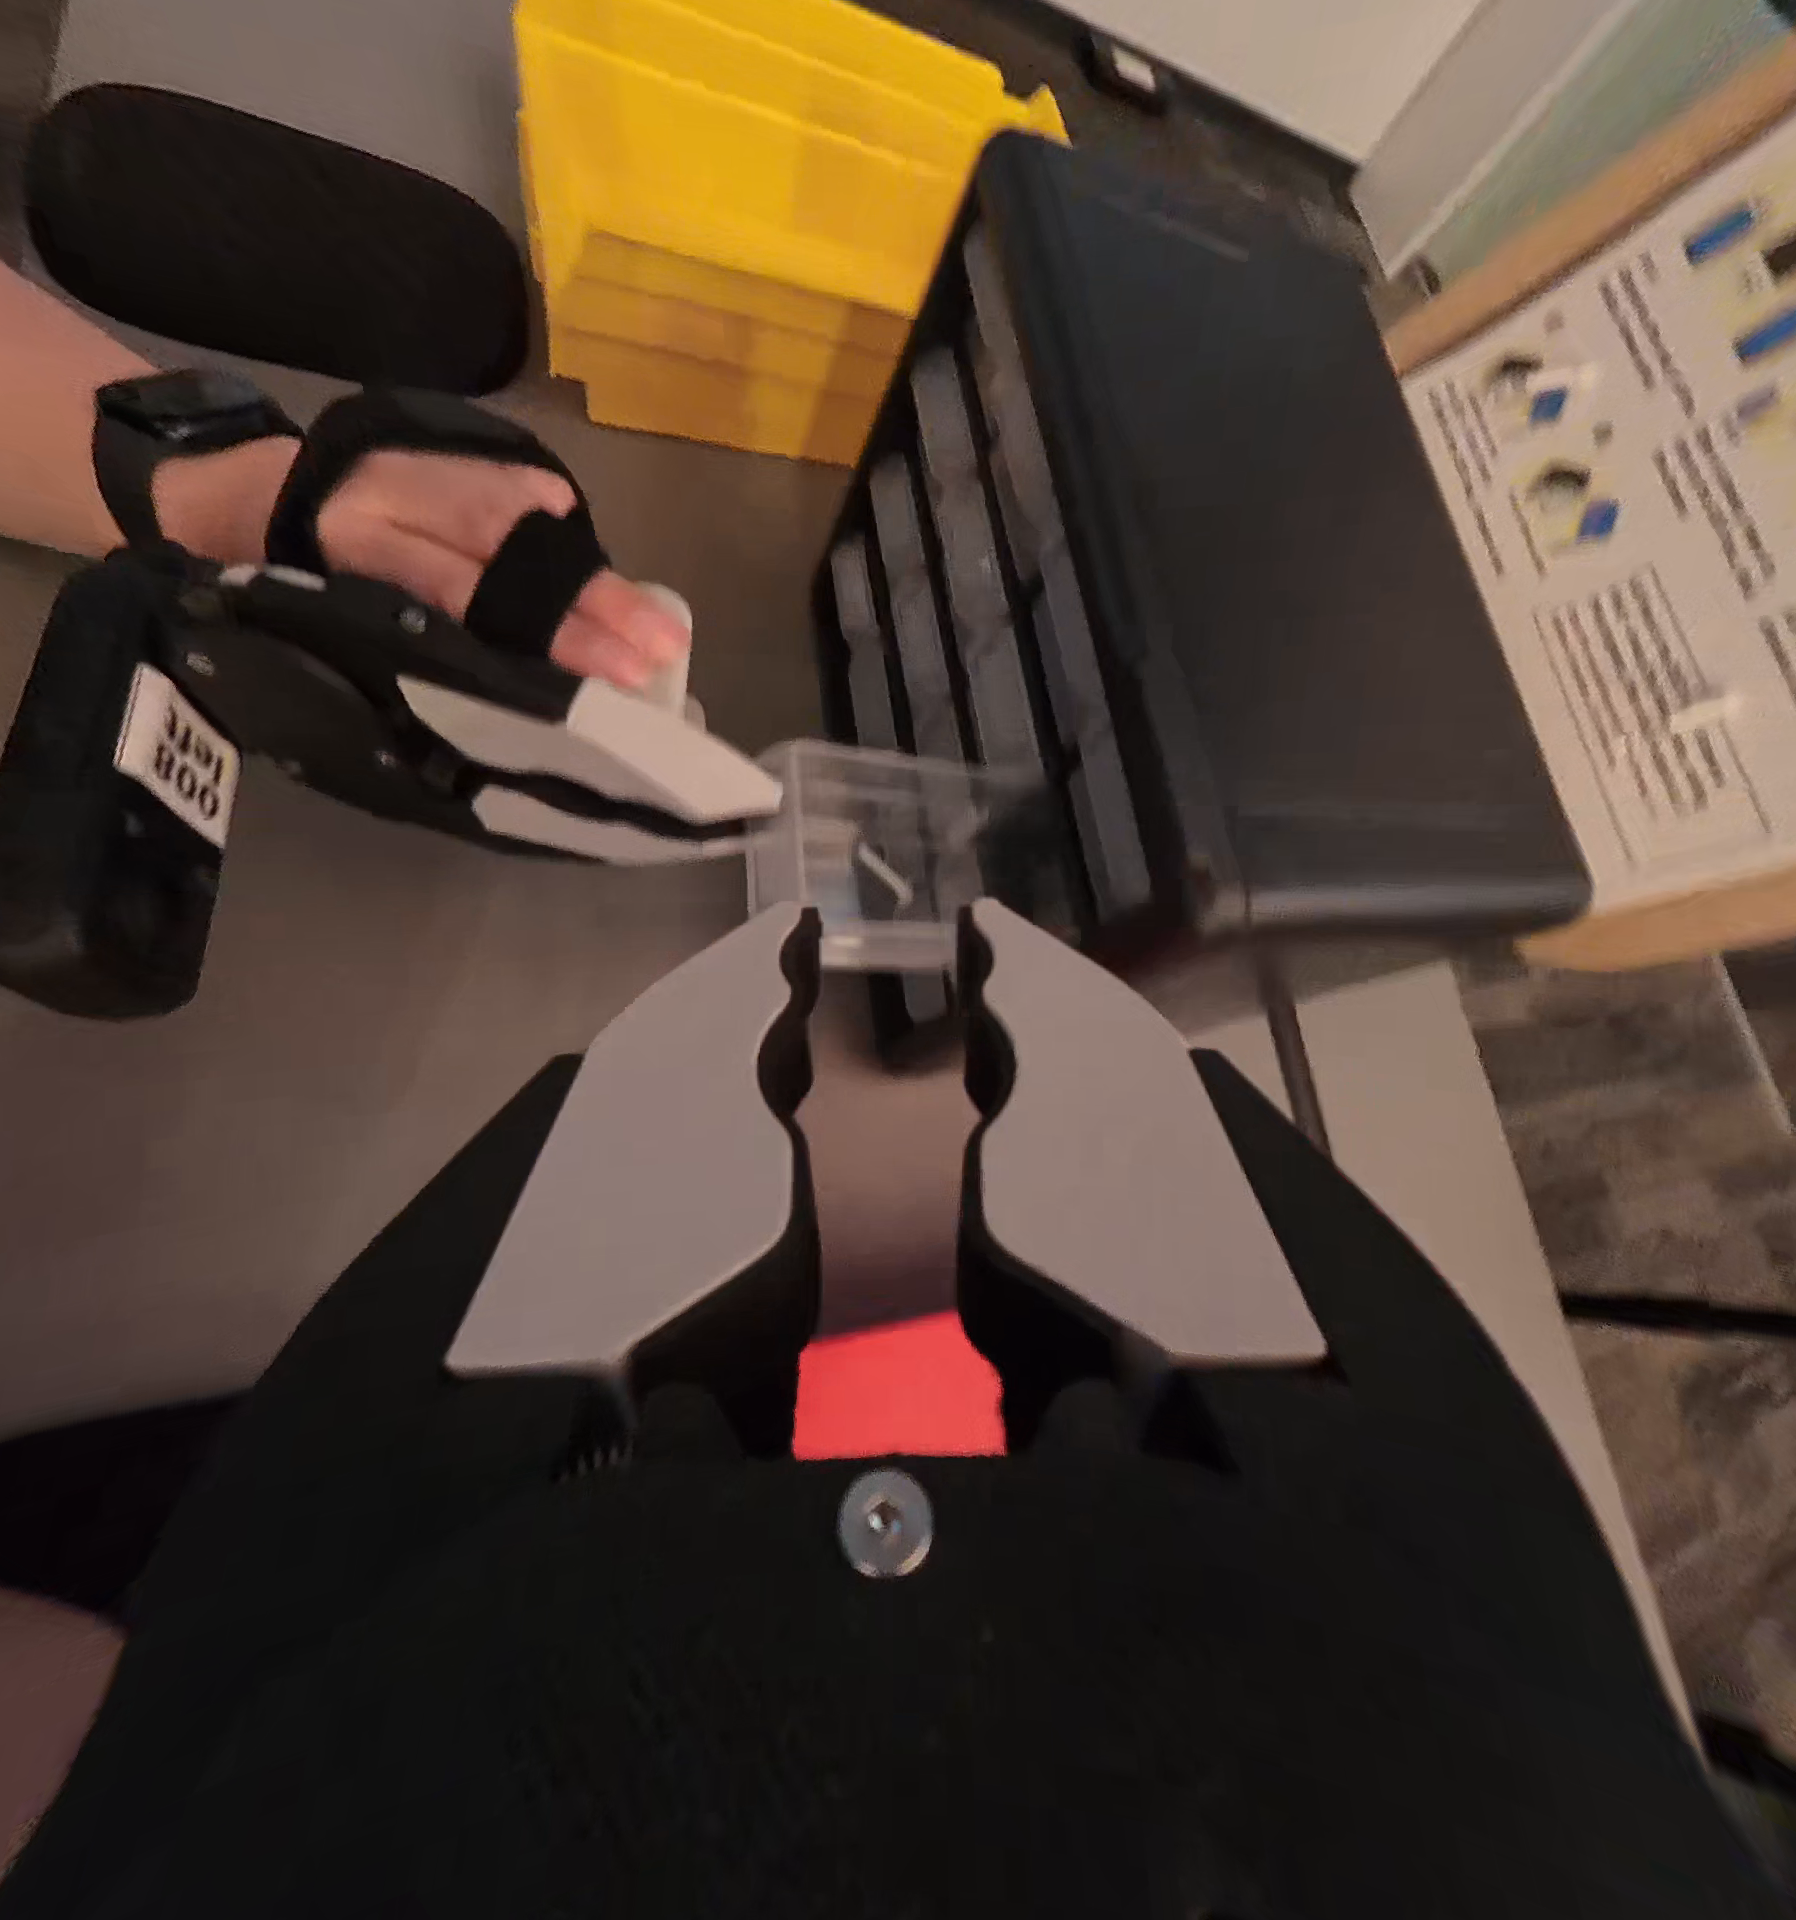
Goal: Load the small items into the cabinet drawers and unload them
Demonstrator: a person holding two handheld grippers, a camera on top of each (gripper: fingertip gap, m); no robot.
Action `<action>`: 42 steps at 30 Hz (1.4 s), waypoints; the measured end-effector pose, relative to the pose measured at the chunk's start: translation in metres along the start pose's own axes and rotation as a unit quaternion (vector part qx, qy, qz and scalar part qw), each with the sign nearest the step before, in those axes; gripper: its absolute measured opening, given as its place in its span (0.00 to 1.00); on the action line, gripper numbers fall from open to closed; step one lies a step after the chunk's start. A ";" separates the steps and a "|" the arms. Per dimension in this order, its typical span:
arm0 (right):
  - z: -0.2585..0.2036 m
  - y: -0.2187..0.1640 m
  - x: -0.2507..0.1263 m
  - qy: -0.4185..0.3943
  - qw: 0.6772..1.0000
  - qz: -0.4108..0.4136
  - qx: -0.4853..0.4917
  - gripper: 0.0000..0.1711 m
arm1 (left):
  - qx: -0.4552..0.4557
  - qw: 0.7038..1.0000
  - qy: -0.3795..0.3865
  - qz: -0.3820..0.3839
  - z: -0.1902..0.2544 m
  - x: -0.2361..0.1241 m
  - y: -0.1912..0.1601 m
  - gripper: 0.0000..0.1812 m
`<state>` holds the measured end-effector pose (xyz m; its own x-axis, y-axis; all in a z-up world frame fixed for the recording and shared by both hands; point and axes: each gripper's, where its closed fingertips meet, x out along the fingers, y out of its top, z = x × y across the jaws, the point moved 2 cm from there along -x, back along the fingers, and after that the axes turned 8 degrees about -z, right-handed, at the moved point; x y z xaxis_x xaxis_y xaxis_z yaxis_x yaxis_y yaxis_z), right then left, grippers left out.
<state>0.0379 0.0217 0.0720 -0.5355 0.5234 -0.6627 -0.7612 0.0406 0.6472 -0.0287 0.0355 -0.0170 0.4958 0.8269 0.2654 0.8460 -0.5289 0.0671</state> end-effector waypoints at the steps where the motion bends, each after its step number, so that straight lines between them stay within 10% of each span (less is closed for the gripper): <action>1: -0.002 0.009 0.009 0.003 1.000 0.004 -0.012 0.14 | 0.006 1.000 0.000 0.001 0.001 -0.001 0.000 0.04; 18: 0.000 -0.010 0.113 0.161 0.931 -0.291 -0.152 0.12 | -0.018 1.000 -0.013 0.012 0.002 -0.007 -0.001 0.04; 42: -0.013 -0.029 0.122 0.215 0.846 -0.432 -0.228 0.04 | -0.016 1.000 -0.016 0.018 0.005 -0.012 0.001 0.04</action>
<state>-0.0105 0.0735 -0.0323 0.2829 0.1052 -0.9534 -0.9458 -0.1343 -0.2955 -0.0329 0.0261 -0.0251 0.5326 0.8126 0.2365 0.8208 -0.5641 0.0896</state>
